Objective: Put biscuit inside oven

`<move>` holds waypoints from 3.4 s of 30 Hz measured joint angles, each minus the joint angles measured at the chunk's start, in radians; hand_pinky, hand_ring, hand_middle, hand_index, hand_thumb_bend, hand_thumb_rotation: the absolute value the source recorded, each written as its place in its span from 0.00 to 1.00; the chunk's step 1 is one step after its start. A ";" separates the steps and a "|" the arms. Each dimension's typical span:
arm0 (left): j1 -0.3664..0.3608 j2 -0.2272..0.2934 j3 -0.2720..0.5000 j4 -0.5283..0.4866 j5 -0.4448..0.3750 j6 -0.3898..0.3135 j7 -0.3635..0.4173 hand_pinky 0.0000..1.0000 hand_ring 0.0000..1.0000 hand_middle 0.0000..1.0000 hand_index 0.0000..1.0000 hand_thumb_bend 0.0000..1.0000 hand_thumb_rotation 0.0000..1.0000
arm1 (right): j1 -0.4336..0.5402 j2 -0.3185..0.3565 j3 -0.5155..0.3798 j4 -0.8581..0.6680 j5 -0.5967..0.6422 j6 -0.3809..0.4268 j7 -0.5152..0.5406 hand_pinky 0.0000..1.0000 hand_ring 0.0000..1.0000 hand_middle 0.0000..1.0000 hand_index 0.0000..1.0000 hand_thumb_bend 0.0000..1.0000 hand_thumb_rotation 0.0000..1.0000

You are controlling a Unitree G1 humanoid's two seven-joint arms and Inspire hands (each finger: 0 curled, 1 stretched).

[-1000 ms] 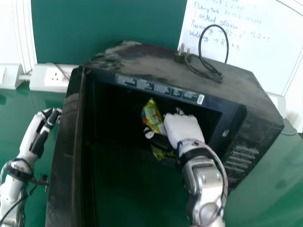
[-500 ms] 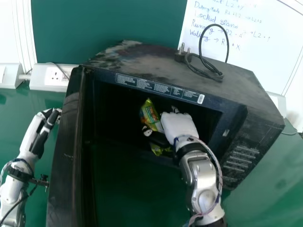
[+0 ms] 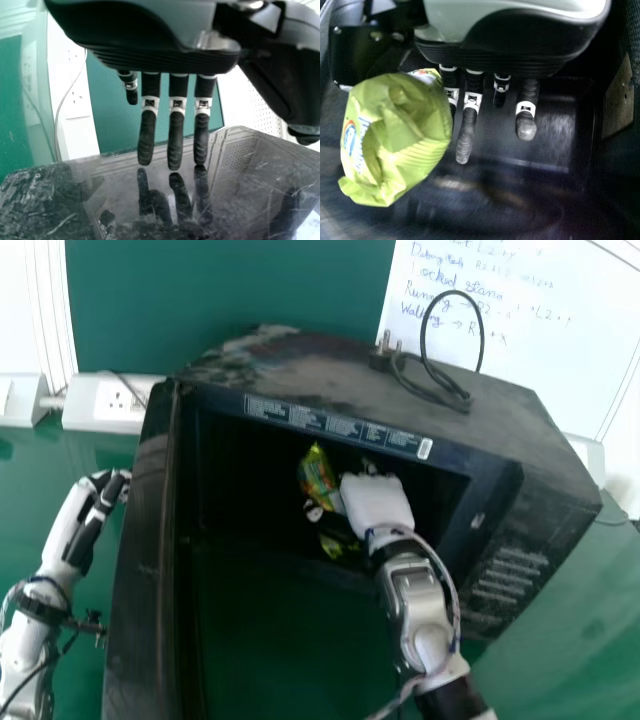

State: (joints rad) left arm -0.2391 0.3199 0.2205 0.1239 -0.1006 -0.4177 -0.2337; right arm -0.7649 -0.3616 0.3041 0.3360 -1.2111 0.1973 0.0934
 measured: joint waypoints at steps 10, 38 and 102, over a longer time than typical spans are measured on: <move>0.001 0.000 0.000 0.000 -0.002 -0.001 -0.001 0.29 0.35 0.44 0.48 0.51 0.05 | -0.093 -0.013 0.059 0.193 0.057 -0.002 -0.135 0.09 0.16 0.47 0.49 0.53 0.00; 0.002 0.000 0.000 0.010 0.000 -0.010 -0.006 0.30 0.36 0.45 0.48 0.51 0.05 | -0.163 -0.013 0.134 0.226 0.184 0.052 -0.221 0.16 0.23 0.33 0.73 0.85 0.30; 0.006 0.003 0.000 -0.014 -0.019 0.037 -0.004 0.29 0.35 0.44 0.48 0.51 0.05 | 0.480 -0.299 -0.400 -1.137 0.265 0.004 0.602 0.52 0.61 0.65 0.75 0.78 0.66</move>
State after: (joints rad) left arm -0.2328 0.3228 0.2208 0.1103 -0.1198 -0.3812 -0.2380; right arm -0.2849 -0.6610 -0.0957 -0.8010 -0.9458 0.2017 0.6953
